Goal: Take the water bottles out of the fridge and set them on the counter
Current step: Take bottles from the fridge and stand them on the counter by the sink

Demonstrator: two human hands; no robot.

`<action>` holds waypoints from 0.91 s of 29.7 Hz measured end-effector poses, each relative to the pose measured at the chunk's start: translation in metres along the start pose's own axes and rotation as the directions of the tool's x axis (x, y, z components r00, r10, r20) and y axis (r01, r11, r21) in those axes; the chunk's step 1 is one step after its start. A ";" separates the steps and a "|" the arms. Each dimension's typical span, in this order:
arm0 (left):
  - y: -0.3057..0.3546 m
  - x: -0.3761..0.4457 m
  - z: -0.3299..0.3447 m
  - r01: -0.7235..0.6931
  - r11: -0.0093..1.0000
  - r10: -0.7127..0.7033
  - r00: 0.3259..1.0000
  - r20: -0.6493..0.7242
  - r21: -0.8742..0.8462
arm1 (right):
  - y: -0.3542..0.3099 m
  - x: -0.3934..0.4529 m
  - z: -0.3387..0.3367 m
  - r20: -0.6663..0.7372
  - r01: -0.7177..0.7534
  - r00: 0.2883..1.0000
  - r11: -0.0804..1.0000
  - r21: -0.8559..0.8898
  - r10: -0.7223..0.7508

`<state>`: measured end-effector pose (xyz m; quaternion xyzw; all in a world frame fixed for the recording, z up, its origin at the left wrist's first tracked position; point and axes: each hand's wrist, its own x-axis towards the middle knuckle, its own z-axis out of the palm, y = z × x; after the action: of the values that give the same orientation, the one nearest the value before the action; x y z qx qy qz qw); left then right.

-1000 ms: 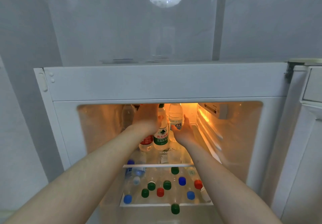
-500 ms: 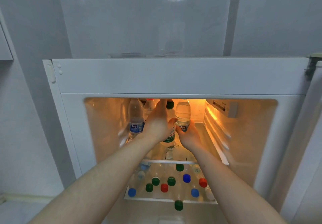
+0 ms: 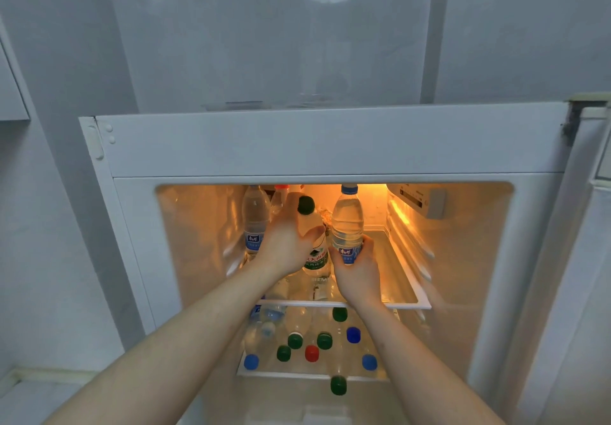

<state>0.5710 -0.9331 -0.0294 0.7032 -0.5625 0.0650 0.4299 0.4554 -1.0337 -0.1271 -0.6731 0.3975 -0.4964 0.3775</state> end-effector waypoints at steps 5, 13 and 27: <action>0.002 -0.022 -0.006 -0.008 1.000 0.008 1.000 -0.008 0.007 | -0.004 -0.009 -0.006 -0.018 0.002 1.000 1.000 -0.014 -0.002; 0.002 -0.082 -0.028 0.012 0.980 -0.036 0.992 -0.121 -0.197 | -0.015 -0.036 -0.013 -0.051 0.048 0.998 0.997 0.053 -0.046; 0.035 -0.239 -0.162 0.125 0.947 -0.183 0.967 -0.177 -0.295 | -0.095 -0.192 -0.023 0.096 0.198 0.970 0.955 0.219 -0.223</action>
<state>0.5195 -0.6478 -0.0475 0.6665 -0.4627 0.0212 0.5842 0.4118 -0.8239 -0.1070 -0.6969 0.2460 -0.5314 0.4140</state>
